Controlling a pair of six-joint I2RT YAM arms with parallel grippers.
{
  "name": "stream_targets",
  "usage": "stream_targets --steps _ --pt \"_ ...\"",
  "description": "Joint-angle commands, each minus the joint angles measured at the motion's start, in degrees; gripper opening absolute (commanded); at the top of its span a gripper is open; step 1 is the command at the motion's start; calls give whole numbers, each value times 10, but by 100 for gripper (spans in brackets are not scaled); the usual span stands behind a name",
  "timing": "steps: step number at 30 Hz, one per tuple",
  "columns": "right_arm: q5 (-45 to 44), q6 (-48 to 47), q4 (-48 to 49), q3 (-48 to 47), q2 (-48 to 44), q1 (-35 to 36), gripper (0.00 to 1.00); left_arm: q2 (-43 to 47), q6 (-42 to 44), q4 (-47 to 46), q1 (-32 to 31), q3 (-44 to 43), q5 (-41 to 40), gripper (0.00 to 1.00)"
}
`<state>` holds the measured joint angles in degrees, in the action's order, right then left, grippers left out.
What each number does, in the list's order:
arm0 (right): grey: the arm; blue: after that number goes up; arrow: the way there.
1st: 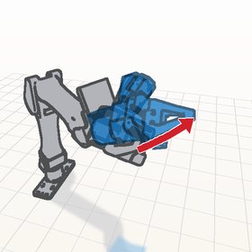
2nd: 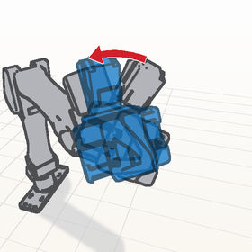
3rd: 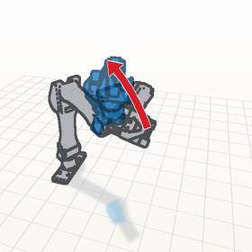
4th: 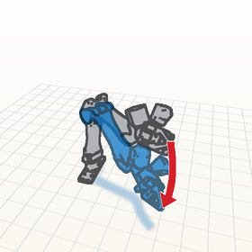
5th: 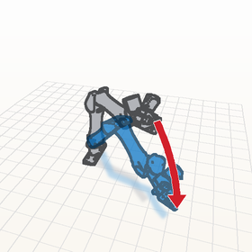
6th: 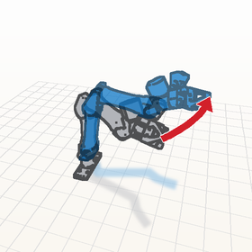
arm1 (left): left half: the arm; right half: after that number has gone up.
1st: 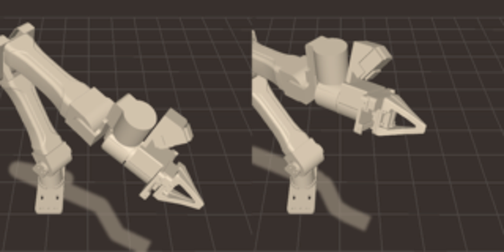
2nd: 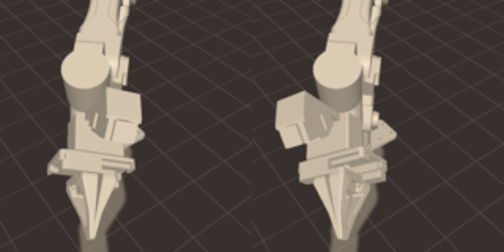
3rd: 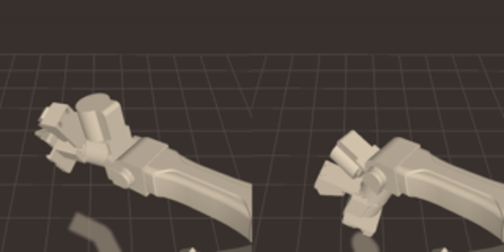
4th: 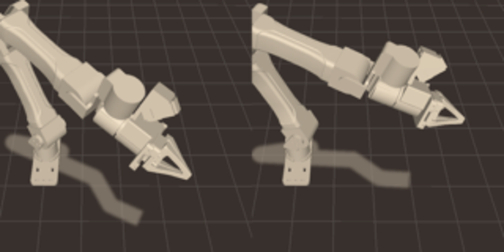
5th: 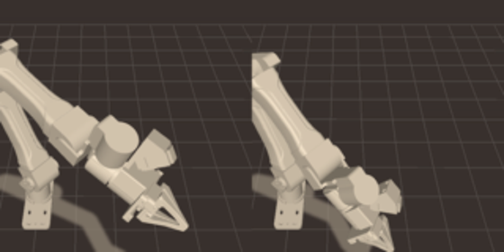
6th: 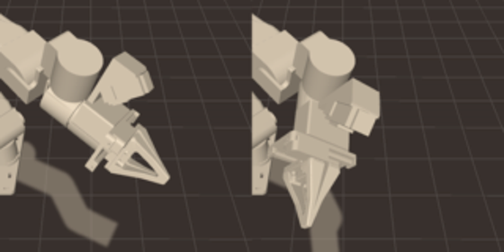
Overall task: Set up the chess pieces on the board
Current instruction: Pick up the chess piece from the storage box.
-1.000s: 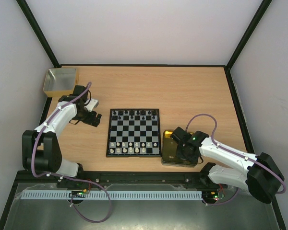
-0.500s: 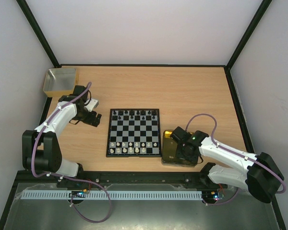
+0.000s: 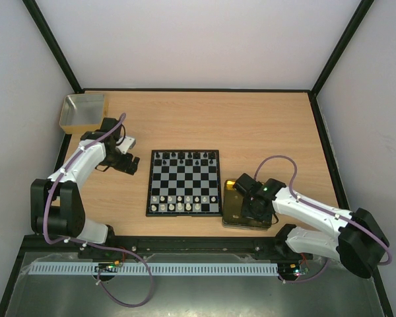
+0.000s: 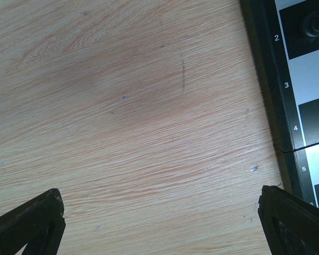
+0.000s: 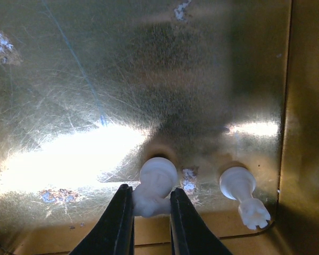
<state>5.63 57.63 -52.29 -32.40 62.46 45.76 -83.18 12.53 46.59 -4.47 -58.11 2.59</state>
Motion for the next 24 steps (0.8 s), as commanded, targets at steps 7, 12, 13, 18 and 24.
stream_targets --steps 7,12,13,18,24 --pt "-19 -15 14 -13 39 -2 22 -5 -8 3 0 -2 9 99" --pt "-26 -18 14 -13 43 -2 27 -7 -8 3 0 -2 8 99" --pt "-26 -18 14 -13 42 -2 27 -7 -8 2 0 -1 9 99" --pt "-36 -19 10 -16 44 -2 28 -9 -8 3 0 -2 9 99" --pt "-47 -18 2 -22 43 -3 28 -11 -9 2 0 -2 10 99"
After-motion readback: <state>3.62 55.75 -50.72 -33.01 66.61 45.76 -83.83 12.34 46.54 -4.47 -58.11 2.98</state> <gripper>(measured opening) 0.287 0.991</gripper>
